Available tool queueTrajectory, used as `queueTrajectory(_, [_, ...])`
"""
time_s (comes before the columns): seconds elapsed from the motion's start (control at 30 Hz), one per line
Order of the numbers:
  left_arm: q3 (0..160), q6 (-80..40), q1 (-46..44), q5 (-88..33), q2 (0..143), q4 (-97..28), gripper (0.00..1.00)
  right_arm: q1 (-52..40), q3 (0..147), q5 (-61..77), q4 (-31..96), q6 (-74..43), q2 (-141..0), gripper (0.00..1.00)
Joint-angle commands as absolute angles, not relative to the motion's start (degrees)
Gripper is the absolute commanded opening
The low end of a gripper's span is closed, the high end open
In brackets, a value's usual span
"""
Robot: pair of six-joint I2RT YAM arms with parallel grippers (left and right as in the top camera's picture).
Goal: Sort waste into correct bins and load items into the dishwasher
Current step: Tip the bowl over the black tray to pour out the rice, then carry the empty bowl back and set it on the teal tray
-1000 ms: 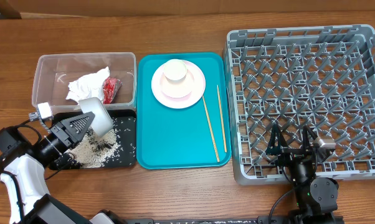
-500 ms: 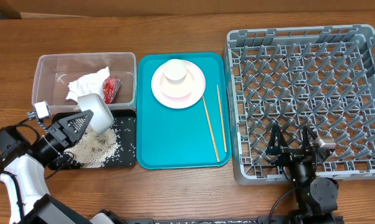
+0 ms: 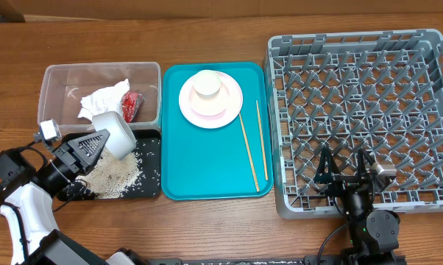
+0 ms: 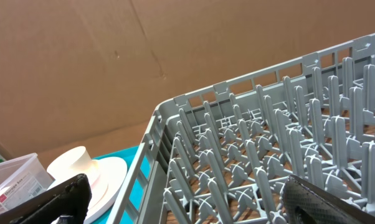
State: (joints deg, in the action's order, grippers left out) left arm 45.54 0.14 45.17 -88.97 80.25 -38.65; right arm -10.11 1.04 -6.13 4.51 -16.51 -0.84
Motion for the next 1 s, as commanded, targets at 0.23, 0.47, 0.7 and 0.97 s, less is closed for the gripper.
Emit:
queueTrajectory(0.23, [45.2, -1.8, 45.7, -90.7, 79.4, -38.5, 0.04, -9.7, 0.4, -5.9, 4.2, -16.5, -0.3, 1.0])
queueTrajectory(0.47, [45.2, -5.1, 45.7, -90.7, 79.4, -42.0, 0.04, -9.7, 0.4, -5.9, 4.2, -16.5, -0.3, 1.0])
queueTrajectory(0.7, [45.2, -3.5, 45.7, -90.6, 79.4, -36.6, 0.04, -9.7, 0.4, -5.9, 4.2, -16.5, -0.3, 1.0])
queueTrajectory(0.97, [45.2, -4.5, 45.7, -90.6, 79.4, -34.7, 0.04, -9.7, 0.4, -5.9, 4.2, -16.5, -0.3, 1.0])
